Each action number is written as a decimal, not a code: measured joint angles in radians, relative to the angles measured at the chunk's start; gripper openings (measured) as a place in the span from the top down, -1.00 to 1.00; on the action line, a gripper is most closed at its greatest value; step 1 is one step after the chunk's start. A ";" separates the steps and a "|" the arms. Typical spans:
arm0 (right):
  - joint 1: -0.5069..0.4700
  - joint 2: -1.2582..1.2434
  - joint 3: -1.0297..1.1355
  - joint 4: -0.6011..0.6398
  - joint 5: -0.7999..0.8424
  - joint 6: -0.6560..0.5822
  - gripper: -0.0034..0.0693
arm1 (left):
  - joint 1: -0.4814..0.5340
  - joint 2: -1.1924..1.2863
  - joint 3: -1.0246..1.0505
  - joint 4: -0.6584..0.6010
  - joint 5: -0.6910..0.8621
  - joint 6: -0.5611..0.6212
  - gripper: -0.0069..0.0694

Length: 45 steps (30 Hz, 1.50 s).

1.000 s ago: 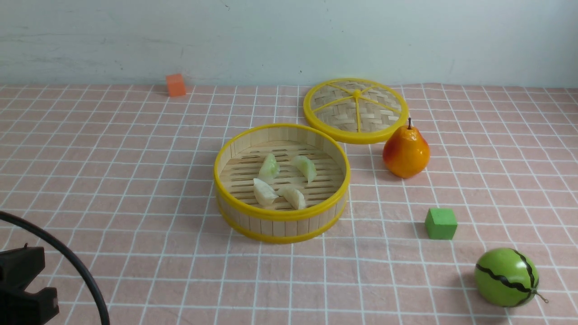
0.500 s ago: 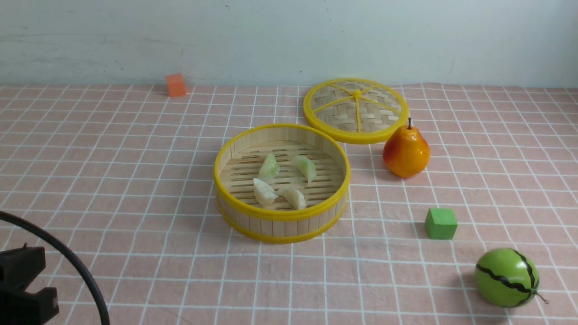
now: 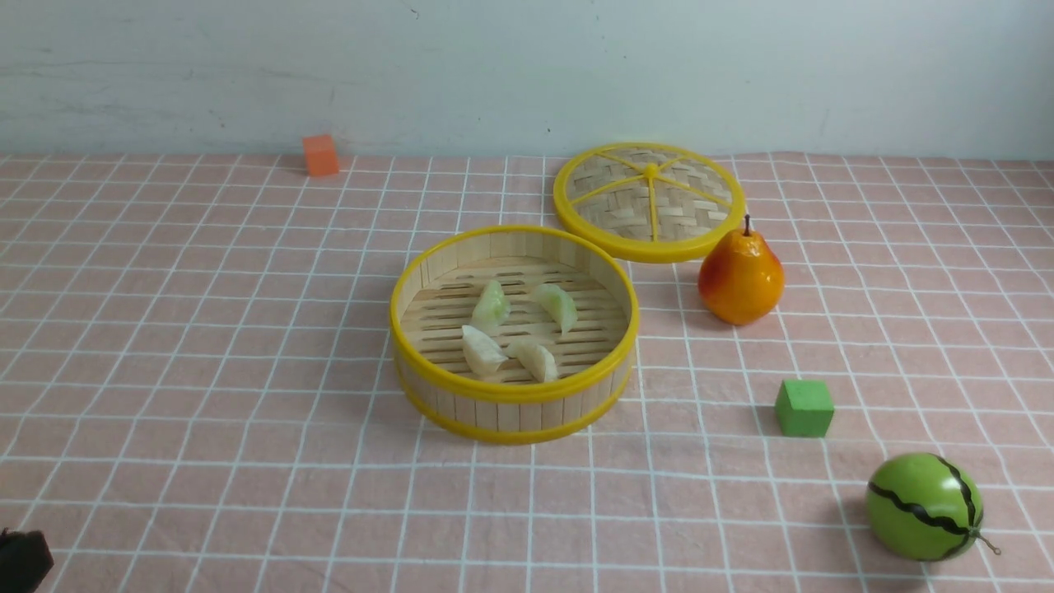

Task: Put the dumplings into the steamer on the table with the pink tablecloth.

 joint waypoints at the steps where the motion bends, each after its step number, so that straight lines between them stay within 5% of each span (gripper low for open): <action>1: 0.000 0.000 0.000 0.001 0.000 0.000 0.85 | 0.021 -0.065 0.023 -0.015 -0.042 -0.011 0.72; 7: 0.000 0.000 0.000 0.001 0.000 0.000 0.83 | 0.190 -0.174 0.169 -0.246 -0.177 0.147 0.86; 10: 0.000 0.000 0.000 0.001 0.000 0.000 0.82 | 0.236 -0.174 0.188 -0.391 -0.095 0.319 0.86; 17: 0.000 0.000 0.000 0.001 0.000 0.015 0.78 | 0.242 -0.174 0.196 -0.481 0.043 0.565 0.86; 45: 0.000 0.000 0.000 0.001 0.001 0.019 0.68 | 0.242 -0.174 0.196 -0.487 0.044 0.589 0.86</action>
